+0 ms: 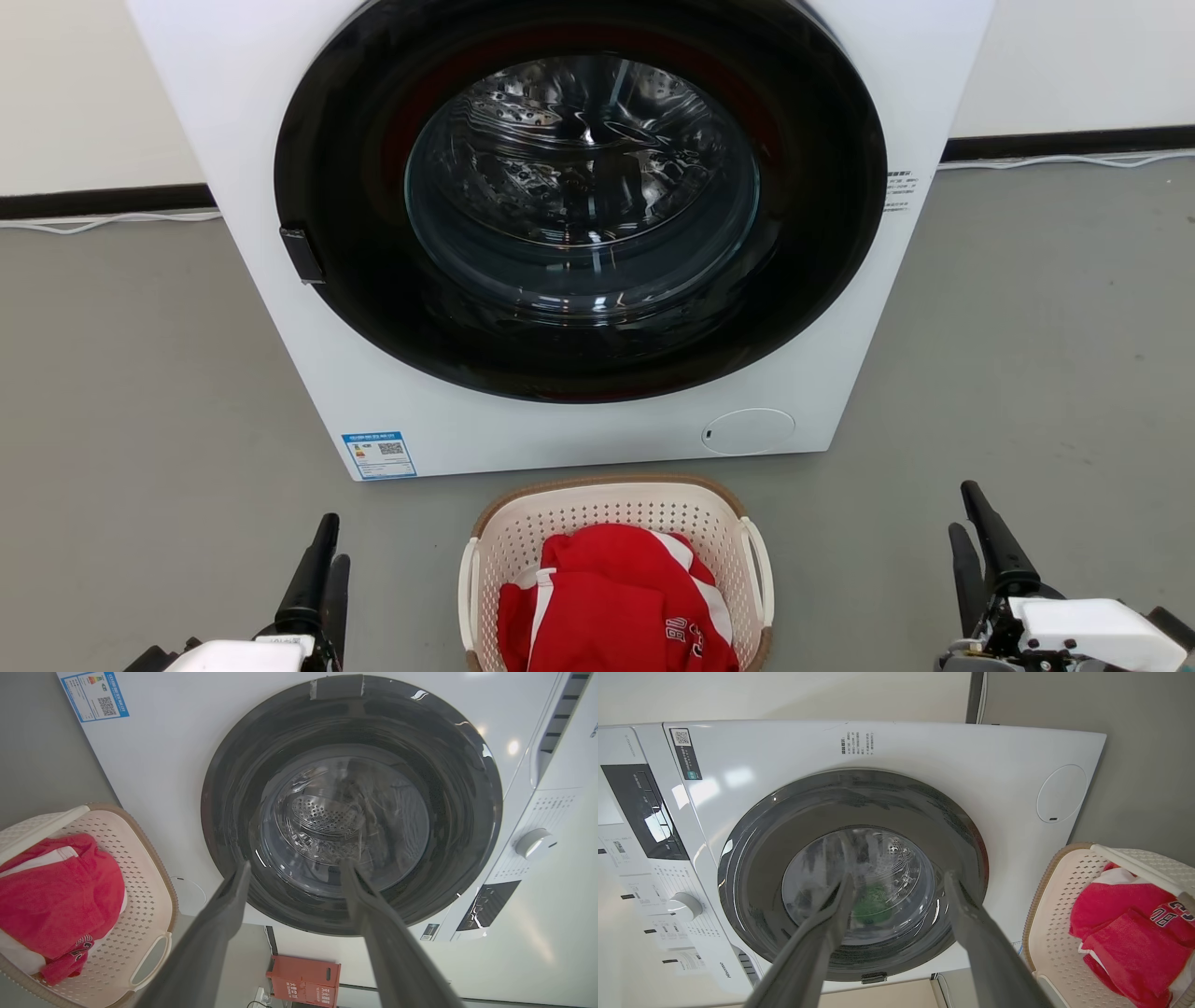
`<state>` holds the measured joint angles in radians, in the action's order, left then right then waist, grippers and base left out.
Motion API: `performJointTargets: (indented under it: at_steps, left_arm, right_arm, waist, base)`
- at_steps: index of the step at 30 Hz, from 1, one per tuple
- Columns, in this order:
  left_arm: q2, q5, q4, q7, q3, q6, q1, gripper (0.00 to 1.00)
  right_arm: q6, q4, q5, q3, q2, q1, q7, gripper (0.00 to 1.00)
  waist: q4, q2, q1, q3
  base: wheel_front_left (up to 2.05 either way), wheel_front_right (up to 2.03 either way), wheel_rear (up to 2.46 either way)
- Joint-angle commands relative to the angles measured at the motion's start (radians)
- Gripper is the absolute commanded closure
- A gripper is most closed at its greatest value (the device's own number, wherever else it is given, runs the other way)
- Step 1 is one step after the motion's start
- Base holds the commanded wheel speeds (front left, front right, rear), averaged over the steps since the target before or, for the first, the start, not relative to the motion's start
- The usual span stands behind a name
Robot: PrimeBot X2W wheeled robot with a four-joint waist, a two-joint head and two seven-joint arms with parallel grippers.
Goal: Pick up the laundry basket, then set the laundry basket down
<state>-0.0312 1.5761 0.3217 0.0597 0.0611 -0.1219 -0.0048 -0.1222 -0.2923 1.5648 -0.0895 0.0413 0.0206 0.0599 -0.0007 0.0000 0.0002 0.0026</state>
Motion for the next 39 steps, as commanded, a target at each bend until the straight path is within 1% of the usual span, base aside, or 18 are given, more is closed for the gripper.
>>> performJointTargets:
  at_steps: [1, 11, 23, 25, 39]
  left_arm:
    - [-0.007, -0.020, -0.024, -0.013, 0.002, -0.002, -0.026, 0.00]
    - [-0.008, -0.144, -0.017, -0.043, 0.012, 0.000, -0.026, 0.00]
    - [-0.009, -0.333, -0.040, -0.078, 0.006, 0.026, -0.017, 0.00]
    - [-0.010, -0.348, -0.041, -0.081, 0.005, 0.027, -0.016, 0.00]
    - [-0.011, -0.535, -0.048, -0.122, -0.001, 0.042, -0.002, 0.00]
  right_arm:
    - [-0.002, 0.036, -0.033, 0.008, 0.018, 0.019, -0.013, 0.00]
    - [-0.003, 0.049, -0.239, 0.013, 0.021, 0.017, -0.043, 0.00]
    - [-0.003, 0.066, -0.477, 0.040, 0.025, 0.013, -0.078, 0.00]
    - [-0.003, 0.068, -0.490, 0.043, 0.025, 0.012, -0.081, 0.00]
    - [-0.004, 0.078, -0.683, 0.074, 0.035, 0.005, -0.122, 0.00]
  waist:
    - [0.000, 0.0000, -0.0002, 0.000]
    - [0.000, 0.0000, -0.0002, -0.002]
    - [0.000, 0.0000, -0.0002, -0.003]
    - [0.000, 0.0000, -0.0002, -0.003]
    - [-0.003, 0.0000, -0.0002, -0.003]
  base:
    - [0.00, 0.00, 0.00]
    - [0.00, 0.00, 0.00]
    - [0.00, 0.00, 0.00]
    - [0.00, 0.00, 0.00]
    - [0.00, 0.00, 0.00]
